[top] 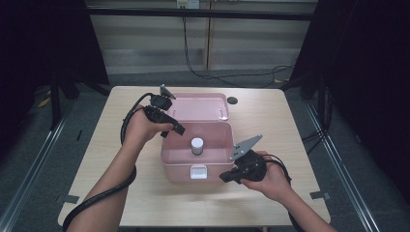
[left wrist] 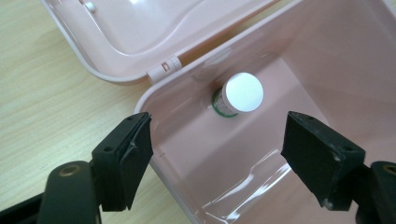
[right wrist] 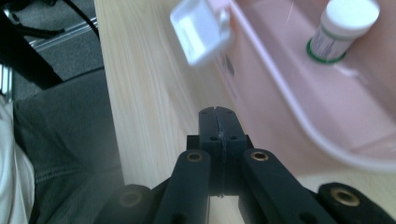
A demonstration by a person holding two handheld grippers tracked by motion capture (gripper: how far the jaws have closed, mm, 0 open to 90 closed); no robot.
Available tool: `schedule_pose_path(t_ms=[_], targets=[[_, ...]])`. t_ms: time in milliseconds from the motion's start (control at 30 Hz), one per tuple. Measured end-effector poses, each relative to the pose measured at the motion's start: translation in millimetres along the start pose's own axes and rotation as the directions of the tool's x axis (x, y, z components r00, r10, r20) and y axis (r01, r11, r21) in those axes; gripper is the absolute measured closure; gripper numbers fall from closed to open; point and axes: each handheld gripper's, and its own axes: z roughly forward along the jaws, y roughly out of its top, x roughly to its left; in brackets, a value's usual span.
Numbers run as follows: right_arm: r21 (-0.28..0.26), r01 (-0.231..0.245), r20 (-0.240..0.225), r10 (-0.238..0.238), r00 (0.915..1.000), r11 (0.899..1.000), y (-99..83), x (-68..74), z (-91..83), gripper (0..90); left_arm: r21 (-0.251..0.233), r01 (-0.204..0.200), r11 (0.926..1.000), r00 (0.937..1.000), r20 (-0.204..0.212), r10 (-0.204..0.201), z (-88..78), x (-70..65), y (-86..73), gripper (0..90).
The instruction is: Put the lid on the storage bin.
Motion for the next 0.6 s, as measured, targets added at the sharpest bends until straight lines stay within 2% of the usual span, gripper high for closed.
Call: schedule_pose_path(t_ms=[267,467,600], targets=[[-0.002,0.038,-0.010,-0.038,0.9992,0.999,27.3,8.2,11.1,90.0,-0.001,0.011,0.9999,0.9999,-0.002,-0.011,-7.4,3.3,-1.6,23.6],[-0.019,0.058,-0.018,-0.059,0.9981,0.998,39.7,13.2,16.4,90.0,-0.008,0.021,0.9998,0.9997,-0.011,-0.021,-12.0,10.2,-5.5,23.6],[-0.008,0.063,-0.016,-0.063,0.9979,0.998,45.5,15.1,22.2,90.0,-0.010,0.024,0.9997,0.9997,-0.009,-0.024,-15.3,14.9,-6.9,23.6]])
